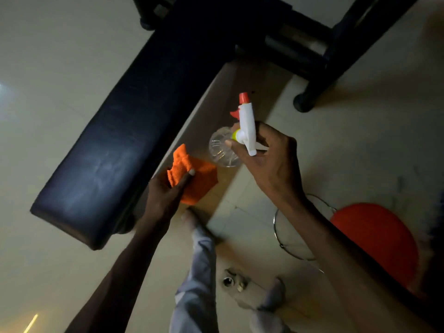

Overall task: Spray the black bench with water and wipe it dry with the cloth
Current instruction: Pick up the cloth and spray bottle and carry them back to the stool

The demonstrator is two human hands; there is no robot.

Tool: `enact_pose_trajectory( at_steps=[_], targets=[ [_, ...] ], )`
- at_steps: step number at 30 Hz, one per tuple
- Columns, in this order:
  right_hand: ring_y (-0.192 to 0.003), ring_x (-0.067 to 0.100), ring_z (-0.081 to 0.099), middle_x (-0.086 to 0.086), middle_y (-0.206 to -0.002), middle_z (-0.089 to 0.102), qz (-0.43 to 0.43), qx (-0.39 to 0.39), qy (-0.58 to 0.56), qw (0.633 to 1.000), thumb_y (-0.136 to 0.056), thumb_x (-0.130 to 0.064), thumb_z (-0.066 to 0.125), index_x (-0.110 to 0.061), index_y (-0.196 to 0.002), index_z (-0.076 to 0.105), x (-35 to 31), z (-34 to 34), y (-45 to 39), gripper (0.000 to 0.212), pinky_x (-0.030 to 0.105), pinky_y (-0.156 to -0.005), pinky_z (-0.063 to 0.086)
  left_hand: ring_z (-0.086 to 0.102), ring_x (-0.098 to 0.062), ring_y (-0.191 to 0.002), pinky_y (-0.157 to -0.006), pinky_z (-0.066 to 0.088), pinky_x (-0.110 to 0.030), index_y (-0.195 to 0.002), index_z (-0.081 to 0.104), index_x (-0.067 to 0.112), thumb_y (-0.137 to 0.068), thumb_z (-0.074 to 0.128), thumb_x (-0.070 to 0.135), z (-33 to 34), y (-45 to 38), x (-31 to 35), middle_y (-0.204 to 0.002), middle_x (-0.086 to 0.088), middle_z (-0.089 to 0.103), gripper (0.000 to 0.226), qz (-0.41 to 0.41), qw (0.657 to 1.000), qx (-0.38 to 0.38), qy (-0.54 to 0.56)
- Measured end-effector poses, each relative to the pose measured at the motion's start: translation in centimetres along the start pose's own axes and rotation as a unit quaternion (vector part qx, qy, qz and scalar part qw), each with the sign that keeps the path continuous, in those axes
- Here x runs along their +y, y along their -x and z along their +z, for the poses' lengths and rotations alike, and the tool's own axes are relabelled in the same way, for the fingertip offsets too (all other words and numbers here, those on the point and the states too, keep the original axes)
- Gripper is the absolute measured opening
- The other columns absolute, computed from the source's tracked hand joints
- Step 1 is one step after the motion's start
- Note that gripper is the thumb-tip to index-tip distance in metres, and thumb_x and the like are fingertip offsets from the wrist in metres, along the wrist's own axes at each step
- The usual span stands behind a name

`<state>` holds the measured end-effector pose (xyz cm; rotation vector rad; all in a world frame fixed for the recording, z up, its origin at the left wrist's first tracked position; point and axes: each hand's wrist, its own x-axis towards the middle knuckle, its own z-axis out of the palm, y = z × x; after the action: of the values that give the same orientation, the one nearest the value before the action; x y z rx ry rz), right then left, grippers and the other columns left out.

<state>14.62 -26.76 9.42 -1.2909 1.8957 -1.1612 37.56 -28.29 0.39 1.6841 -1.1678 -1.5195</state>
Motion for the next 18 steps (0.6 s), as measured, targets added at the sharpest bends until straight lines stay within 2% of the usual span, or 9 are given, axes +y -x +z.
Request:
enact_pose_trajectory(
  at_steps=[2, 4, 6, 8, 11, 13, 15, 17, 18],
  targets=[
    [-0.090, -0.009, 0.070, -0.020, -0.092, 0.074, 0.010, 0.029, 0.008, 0.999, -0.084, -0.028, 0.089, -0.017, -0.114, 0.079, 1.6, -4.5, 3.0, 0.033, 0.015, -0.072, 0.063, 0.074, 0.001, -0.076, -0.061, 0.054, -0.014, -0.097, 0.075, 0.030, -0.077, 0.085, 0.056, 3.0, 2.9, -0.3, -0.087, 0.010, 0.081, 0.035, 0.003, 1.000, -0.010, 0.000],
    [-0.087, -0.011, 0.069, -0.028, -0.089, 0.070, 0.016, 0.055, 0.013, 0.998, -0.084, -0.025, 0.090, -0.022, -0.105, 0.079, 3.1, -8.9, 6.1, 0.024, 0.009, -0.069, 0.058, 0.076, -0.006, -0.085, -0.067, 0.057, -0.019, -0.104, 0.075, 0.029, -0.081, 0.085, 0.053, 6.3, 5.8, -0.7, -0.096, 0.003, 0.082, 0.035, 0.007, 0.999, -0.036, -0.013],
    [-0.087, 0.000, 0.071, -0.022, -0.089, 0.074, 0.031, 0.079, 0.021, 0.996, -0.084, -0.025, 0.090, -0.021, -0.105, 0.079, 4.8, -13.0, 9.2, 0.024, 0.019, -0.072, 0.063, 0.076, -0.012, -0.089, -0.071, 0.059, -0.024, -0.110, 0.075, 0.022, -0.084, 0.084, 0.047, 9.7, 8.6, -1.1, -0.100, -0.006, 0.080, 0.037, 0.010, 0.998, -0.067, -0.015],
    [-0.087, 0.009, 0.072, -0.011, -0.092, 0.078, 0.045, 0.103, 0.051, 0.992, -0.084, -0.028, 0.090, -0.017, -0.111, 0.079, 6.5, -16.8, 12.1, 0.031, 0.030, -0.073, 0.064, 0.075, -0.005, -0.085, -0.067, 0.056, -0.018, -0.114, 0.072, 0.016, -0.086, 0.083, 0.044, 13.1, 11.3, -1.3, -0.097, -0.002, 0.079, 0.040, 0.015, 0.996, -0.087, -0.028],
    [-0.090, 0.007, 0.072, -0.014, -0.094, 0.077, 0.070, 0.126, 0.055, 0.988, -0.087, -0.026, 0.086, -0.019, -0.117, 0.078, 8.7, -22.0, 16.4, 0.032, 0.021, -0.076, 0.061, 0.072, 0.003, -0.079, -0.064, 0.054, -0.014, -0.117, 0.070, 0.012, -0.091, 0.080, 0.037, 18.2, 14.8, -1.6, -0.096, 0.004, 0.076, 0.037, 0.024, 0.991, -0.121, -0.056],
    [-0.088, 0.007, 0.072, -0.013, -0.093, 0.077, 0.089, 0.145, 0.058, 0.984, -0.087, -0.020, 0.084, -0.019, -0.117, 0.078, 10.3, -24.9, 19.0, 0.031, 0.016, -0.078, 0.056, 0.073, -0.006, -0.083, -0.069, 0.057, -0.020, -0.118, 0.070, 0.009, -0.092, 0.079, 0.032, 21.3, 16.6, -1.9, -0.099, -0.002, 0.077, 0.037, 0.020, 0.986, -0.153, -0.057],
    [-0.088, -0.004, 0.070, -0.016, -0.092, 0.075, 0.113, 0.169, 0.067, 0.977, -0.085, -0.016, 0.085, -0.016, -0.113, 0.079, 12.0, -27.3, 21.4, 0.029, 0.011, -0.079, 0.054, 0.072, -0.011, -0.084, -0.069, 0.056, -0.023, -0.119, 0.069, 0.009, -0.092, 0.079, 0.033, 24.2, 18.3, -2.2, -0.100, -0.003, 0.076, 0.037, 0.021, 0.980, -0.183, -0.071],
    [-0.087, -0.013, 0.068, -0.016, -0.093, 0.075, 0.141, 0.190, 0.070, 0.969, -0.084, -0.019, 0.086, -0.015, -0.108, 0.079, 13.6, -29.3, 23.5, 0.025, 0.004, -0.077, 0.051, 0.072, -0.006, -0.080, -0.066, 0.055, -0.019, -0.115, 0.070, 0.012, -0.092, 0.080, 0.032, 26.7, 19.4, -2.8, -0.094, 0.003, 0.077, 0.032, 0.022, 0.975, -0.207, -0.083],
    [-0.087, -0.011, 0.068, -0.013, -0.094, 0.077, 0.150, 0.201, 0.075, 0.965, -0.085, -0.020, 0.086, -0.014, -0.108, 0.080, 14.5, -30.0, 24.4, 0.025, 0.002, -0.076, 0.049, 0.072, -0.002, -0.077, -0.064, 0.055, -0.016, -0.110, 0.071, 0.017, -0.092, 0.080, 0.030, 27.9, 19.8, -3.2, -0.089, 0.008, 0.078, 0.024, 0.019, 0.972, -0.216, -0.088]
  ],
)
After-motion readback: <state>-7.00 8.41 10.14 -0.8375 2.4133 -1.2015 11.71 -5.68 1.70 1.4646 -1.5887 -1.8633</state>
